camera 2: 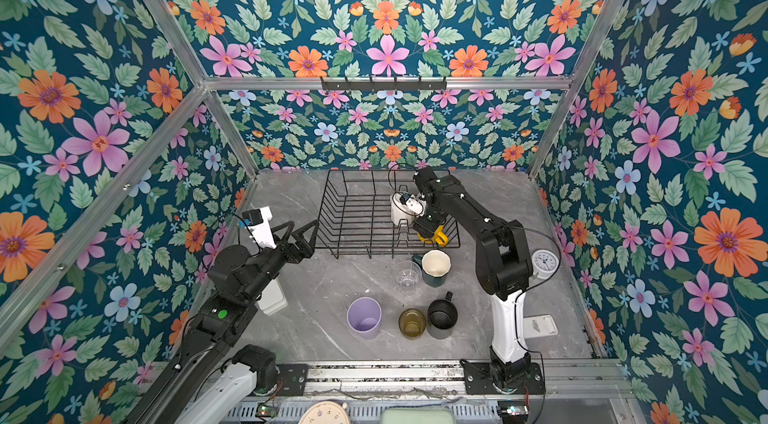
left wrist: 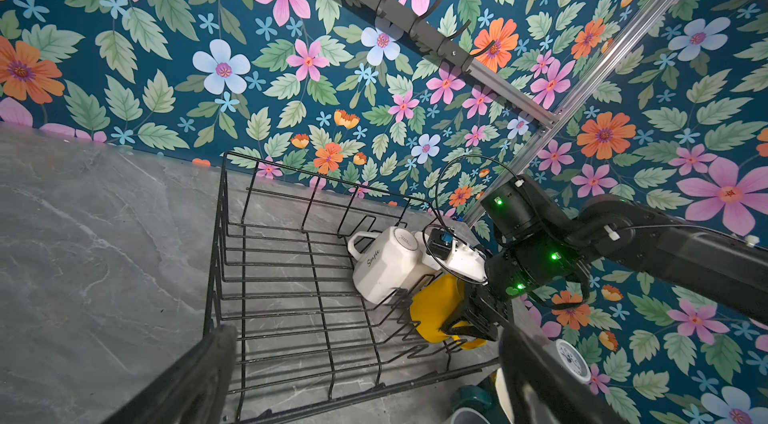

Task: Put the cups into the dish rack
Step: 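Lower the yellow mug upside down into the rack with the right gripper, then open the right gripper and lift it off the yellow mug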

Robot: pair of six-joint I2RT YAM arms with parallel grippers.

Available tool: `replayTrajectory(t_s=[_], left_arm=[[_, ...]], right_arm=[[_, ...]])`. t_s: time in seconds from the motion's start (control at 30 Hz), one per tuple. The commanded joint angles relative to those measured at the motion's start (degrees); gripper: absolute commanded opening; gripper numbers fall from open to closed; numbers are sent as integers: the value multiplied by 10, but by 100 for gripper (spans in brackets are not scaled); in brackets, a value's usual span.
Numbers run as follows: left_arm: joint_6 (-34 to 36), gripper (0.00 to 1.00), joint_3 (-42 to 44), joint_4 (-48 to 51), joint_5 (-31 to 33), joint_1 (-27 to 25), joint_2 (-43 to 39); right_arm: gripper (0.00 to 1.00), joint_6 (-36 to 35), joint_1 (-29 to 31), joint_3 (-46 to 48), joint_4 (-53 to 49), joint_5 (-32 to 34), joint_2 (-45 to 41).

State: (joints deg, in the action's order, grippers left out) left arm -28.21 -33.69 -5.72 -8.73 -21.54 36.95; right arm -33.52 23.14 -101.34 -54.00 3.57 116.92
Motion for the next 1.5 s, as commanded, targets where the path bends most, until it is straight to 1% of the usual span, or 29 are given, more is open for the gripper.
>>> replayTrajectory(t_s=[0.0, 0.07, 0.1, 0.17, 0.2, 0.4, 0.73, 1.03, 1.13, 1.3, 1.4, 1.47], left_arm=[[7, 100, -5, -9, 5, 0, 1], [7, 100, -5, -9, 6, -1, 1], [7, 100, -5, -9, 6, 0, 2], [7, 100, -5, -8, 6, -1, 1], [7, 100, -5, -8, 6, 0, 1], [7, 100, -5, -7, 7, 0, 1], [7, 100, -6, -4, 10, -1, 1], [4, 100, -7, 2, 15, 0, 0], [4, 100, -8, 6, 20, -1, -1], [4, 100, -8, 12, 26, 0, -5], [4, 100, -7, 17, 30, 0, -6], [3, 100, -7, 19, 32, 0, -6]], right_arm=[[56, 11, 0, -6, 1, 2, 2], [61, 12, 0, -7, 0, 0, 2], [64, 13, 0, -7, 0, -1, 2], [78, 15, 0, -9, 0, -2, 1], [82, 16, 1, -9, -1, -1, 2], [84, 21, 0, -10, 1, 4, 1], [91, 25, 1, -12, -1, -3, 2], [93, 41, 1, -15, 2, -19, -17], [93, 54, 0, -14, 8, -32, -34], [94, 89, -1, 8, 41, -49, -86], [94, 121, 0, 45, 84, -68, -133], [94, 157, 0, 81, 126, -85, -174]])
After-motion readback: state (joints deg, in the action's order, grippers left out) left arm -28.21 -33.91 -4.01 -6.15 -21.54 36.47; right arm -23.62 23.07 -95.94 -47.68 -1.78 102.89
